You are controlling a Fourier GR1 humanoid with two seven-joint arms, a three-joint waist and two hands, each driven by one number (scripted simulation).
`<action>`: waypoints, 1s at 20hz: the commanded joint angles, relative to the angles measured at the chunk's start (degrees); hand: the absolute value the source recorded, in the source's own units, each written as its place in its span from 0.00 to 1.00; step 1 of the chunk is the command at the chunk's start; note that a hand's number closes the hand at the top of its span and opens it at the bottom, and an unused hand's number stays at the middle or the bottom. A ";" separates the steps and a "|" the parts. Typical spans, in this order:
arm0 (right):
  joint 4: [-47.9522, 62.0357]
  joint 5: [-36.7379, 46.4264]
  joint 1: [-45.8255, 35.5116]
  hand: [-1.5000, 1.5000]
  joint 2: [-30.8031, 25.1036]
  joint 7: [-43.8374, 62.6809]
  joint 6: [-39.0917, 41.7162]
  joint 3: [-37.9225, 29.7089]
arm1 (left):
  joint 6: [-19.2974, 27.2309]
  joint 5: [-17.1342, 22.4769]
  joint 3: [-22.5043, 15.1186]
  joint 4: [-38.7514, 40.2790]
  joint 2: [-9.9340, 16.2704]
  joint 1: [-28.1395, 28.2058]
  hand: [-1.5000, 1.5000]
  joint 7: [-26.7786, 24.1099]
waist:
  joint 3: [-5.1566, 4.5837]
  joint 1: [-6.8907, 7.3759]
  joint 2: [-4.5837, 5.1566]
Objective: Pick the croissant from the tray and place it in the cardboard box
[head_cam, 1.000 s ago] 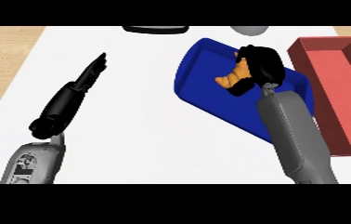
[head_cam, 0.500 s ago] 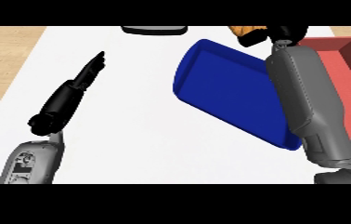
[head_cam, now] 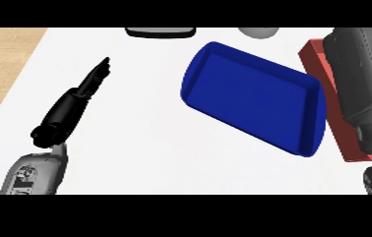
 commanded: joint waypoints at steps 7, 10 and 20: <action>12.56 -3.01 2.45 1.00 -13.48 -7.61 1.68 -5.01 | -2.09 1.40 1.55 -0.25 1.42 1.12 0.50 -1.38 | 0.02 -0.42 -0.08; 17.40 -6.09 2.22 1.00 -17.59 -10.55 7.47 -7.96 | 0.80 -0.99 -1.10 -0.72 -1.84 -0.44 0.50 1.69 | 0.12 -0.09 0.14; 25.99 -9.75 4.93 1.00 -23.87 -15.91 24.94 -9.72 | -2.16 1.76 2.33 1.05 1.02 -0.92 0.50 -0.31 | 0.05 -0.18 0.03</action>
